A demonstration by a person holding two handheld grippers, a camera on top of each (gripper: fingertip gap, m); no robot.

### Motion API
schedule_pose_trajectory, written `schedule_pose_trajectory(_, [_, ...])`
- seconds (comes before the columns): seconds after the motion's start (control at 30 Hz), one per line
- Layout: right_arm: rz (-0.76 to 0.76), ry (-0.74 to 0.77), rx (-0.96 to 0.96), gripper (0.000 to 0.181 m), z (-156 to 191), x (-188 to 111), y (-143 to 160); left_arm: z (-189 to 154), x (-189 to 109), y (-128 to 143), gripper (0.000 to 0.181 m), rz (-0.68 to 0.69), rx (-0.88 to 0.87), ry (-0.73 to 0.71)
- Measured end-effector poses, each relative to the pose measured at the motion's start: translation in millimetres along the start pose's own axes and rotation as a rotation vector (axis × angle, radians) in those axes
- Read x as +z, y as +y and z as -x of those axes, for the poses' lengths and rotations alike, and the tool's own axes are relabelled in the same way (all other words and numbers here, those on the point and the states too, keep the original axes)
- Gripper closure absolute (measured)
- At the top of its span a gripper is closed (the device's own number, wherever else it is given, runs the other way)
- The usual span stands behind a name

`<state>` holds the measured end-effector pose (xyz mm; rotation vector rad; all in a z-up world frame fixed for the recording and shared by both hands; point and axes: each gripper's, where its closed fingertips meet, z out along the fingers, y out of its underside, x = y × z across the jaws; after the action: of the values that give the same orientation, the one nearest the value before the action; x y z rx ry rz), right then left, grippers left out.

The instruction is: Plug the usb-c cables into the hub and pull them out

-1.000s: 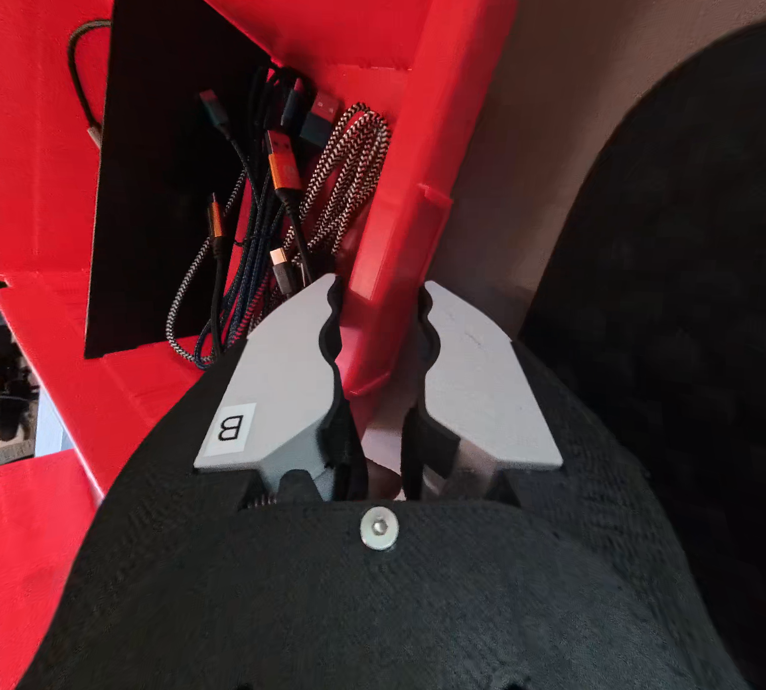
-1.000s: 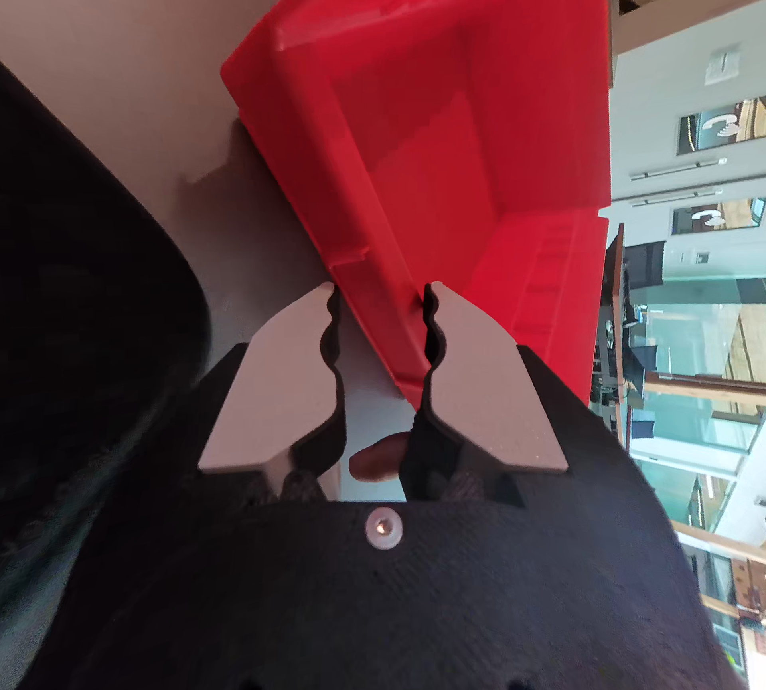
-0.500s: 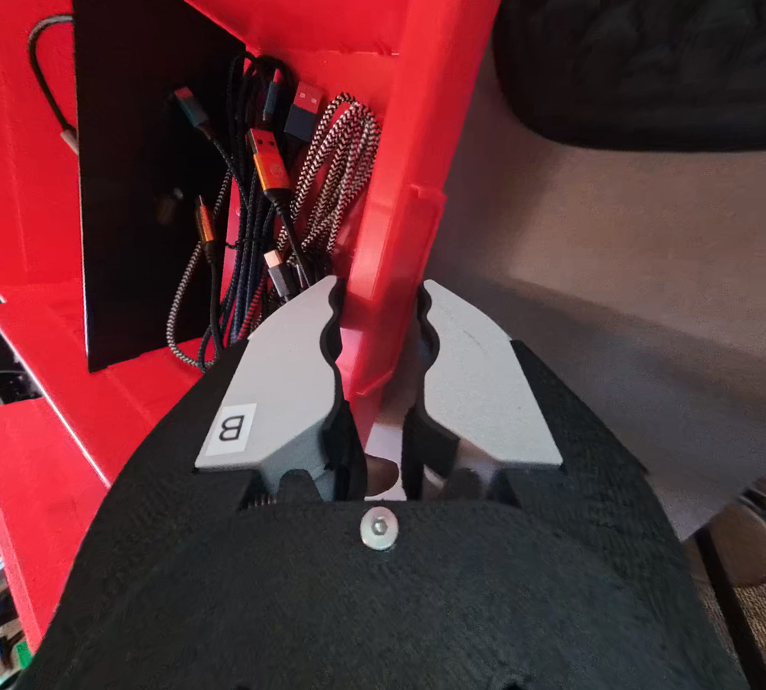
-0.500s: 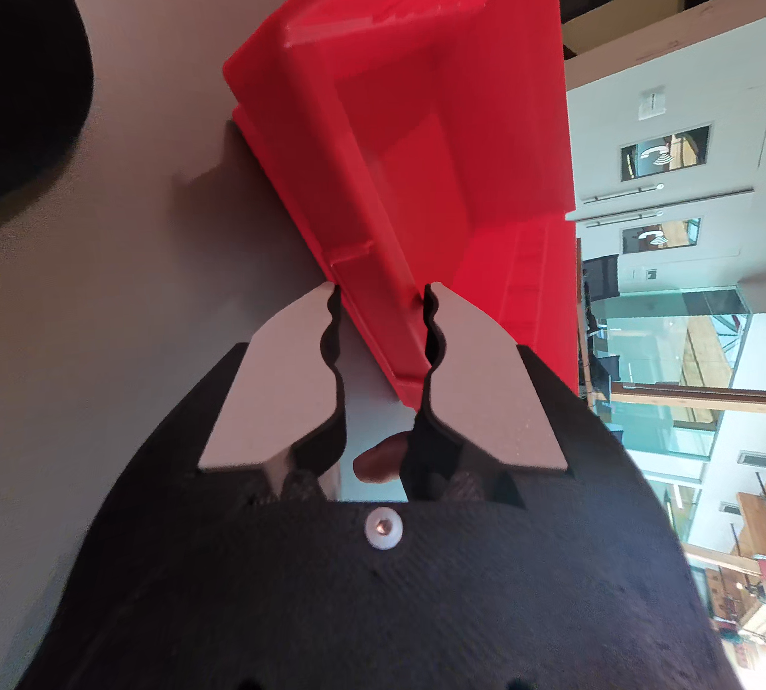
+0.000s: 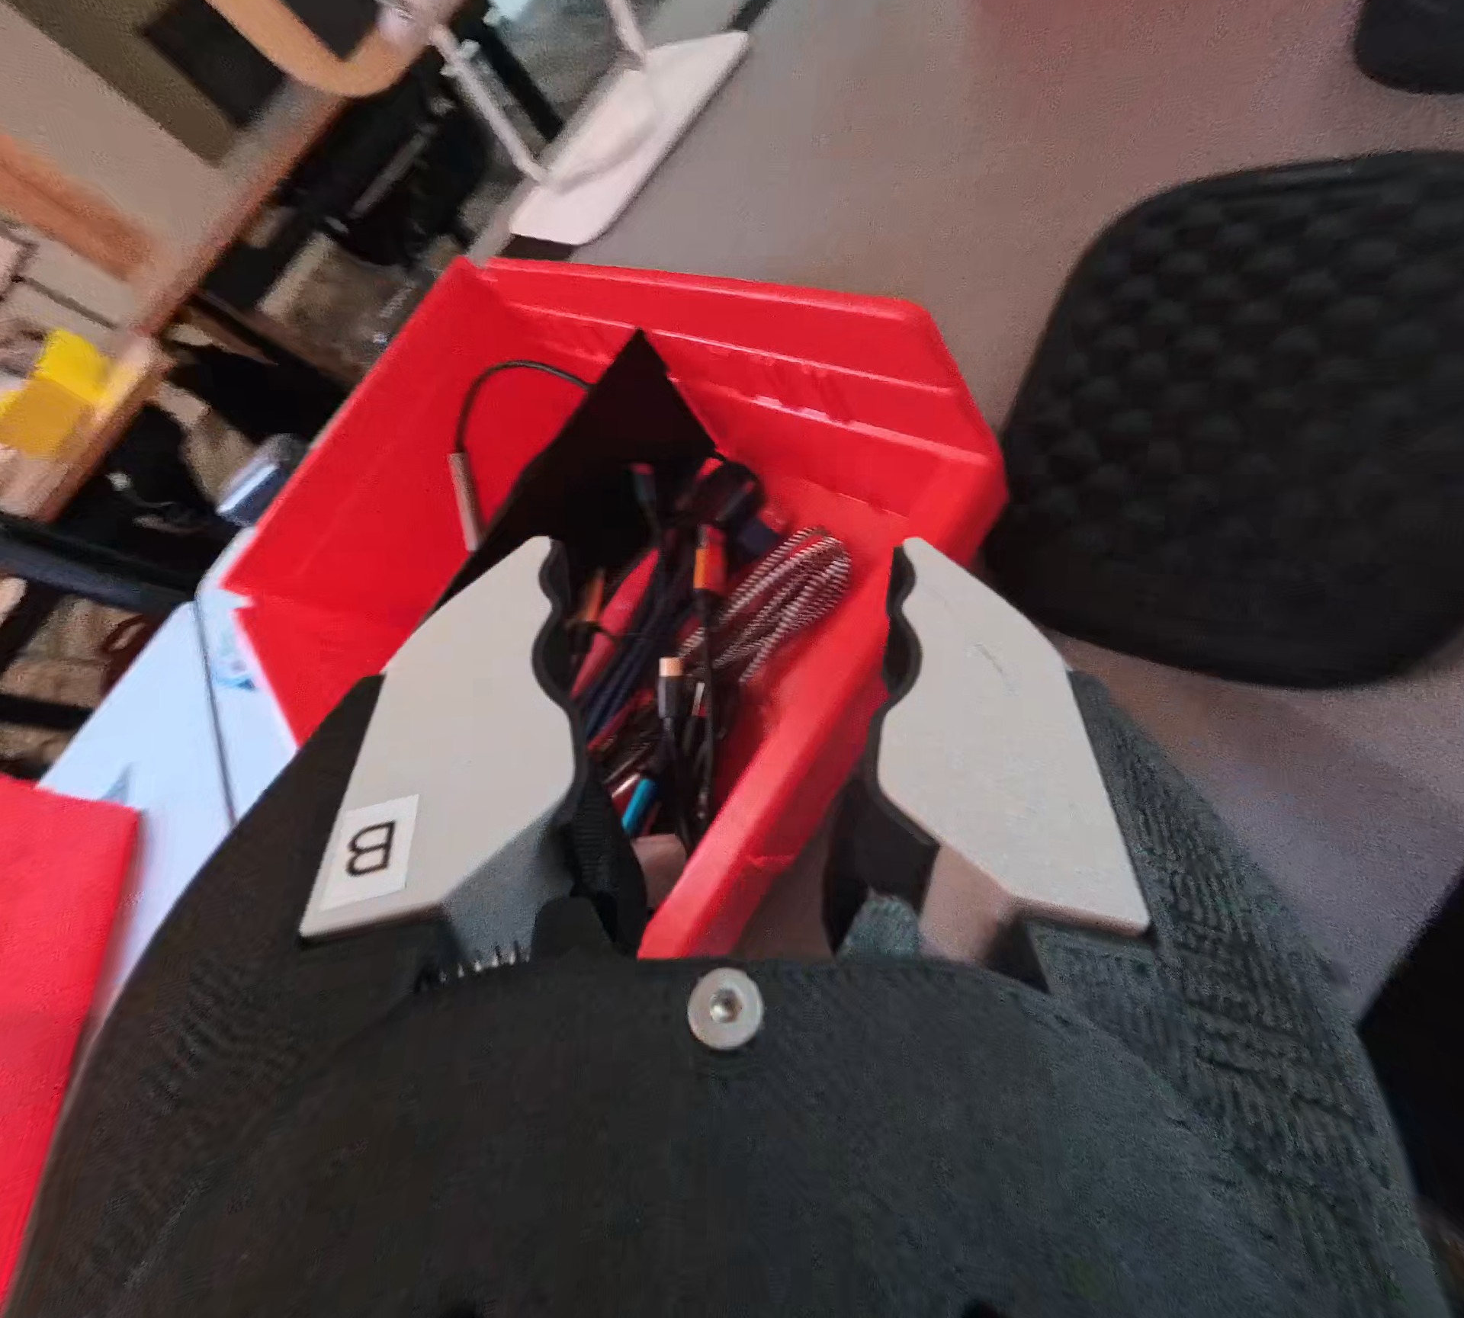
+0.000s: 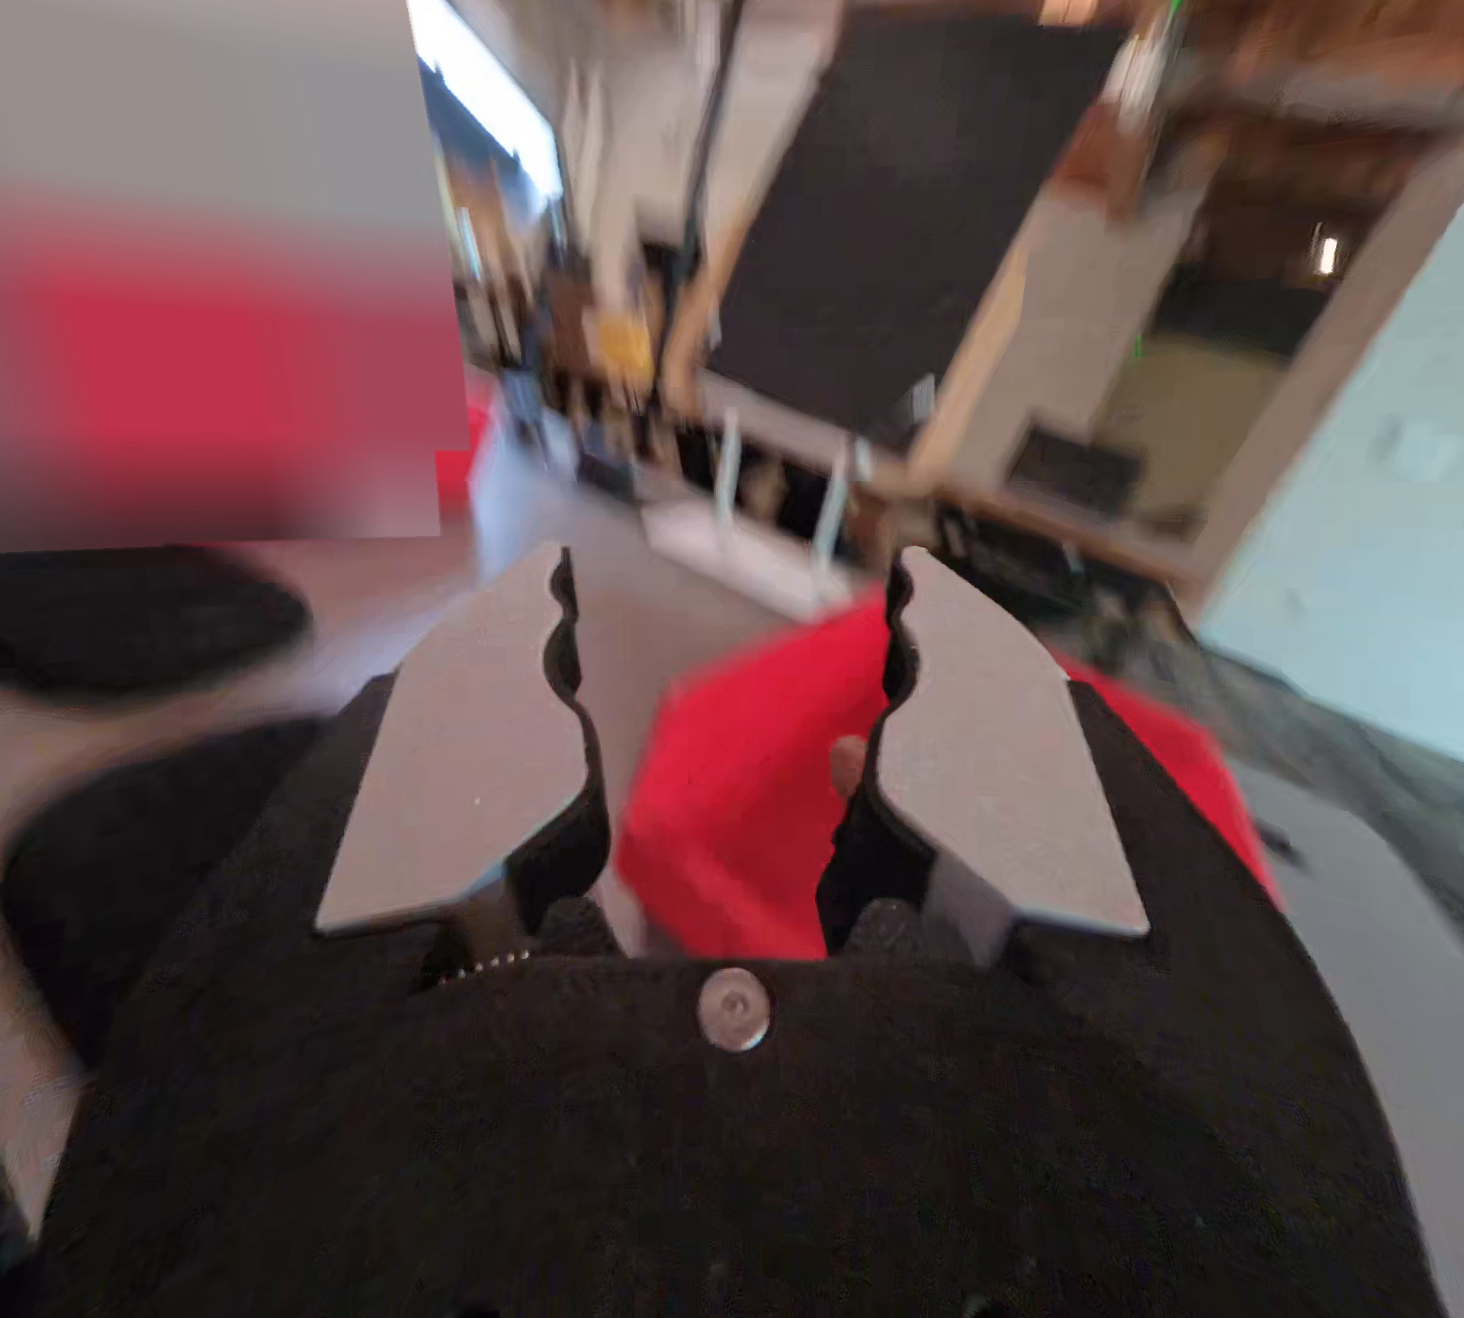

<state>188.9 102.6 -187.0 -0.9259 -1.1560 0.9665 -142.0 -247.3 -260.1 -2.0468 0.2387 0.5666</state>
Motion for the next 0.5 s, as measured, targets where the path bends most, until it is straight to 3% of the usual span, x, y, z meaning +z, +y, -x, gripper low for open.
schedule_pose_trajectory(0.07, [-0.345,-0.048,0.180,0.088,2,-8,-51,21,-6,-4,0.106,0.022,-0.103,-0.123])
schedule_pose_trajectory(0.13, [-0.478,-0.119,0.333,0.063,7,-6,-71,34,-6,-6,0.102,0.063,-0.244,-0.181])
schedule_pose_trajectory(0.2, [-0.443,-0.196,0.368,0.047,26,12,-70,39,-3,-12,0.097,0.065,-0.302,-0.189])
schedule_pose_trajectory(0.3, [-0.352,-0.317,0.271,0.049,71,43,-58,66,2,-38,0.102,-0.037,-0.377,-0.206])
schedule_pose_trajectory(0.37, [-0.393,-0.392,0.281,0.054,99,60,-55,89,11,-61,0.115,-0.128,-0.464,-0.181])
schedule_pose_trajectory(0.43, [-0.425,-0.491,0.416,0.058,125,79,-49,116,34,-61,0.117,-0.047,-0.494,-0.165])
schedule_pose_trajectory(0.5, [-0.431,-0.566,0.556,0.062,147,96,-39,127,67,-37,0.119,0.174,-0.504,-0.095])
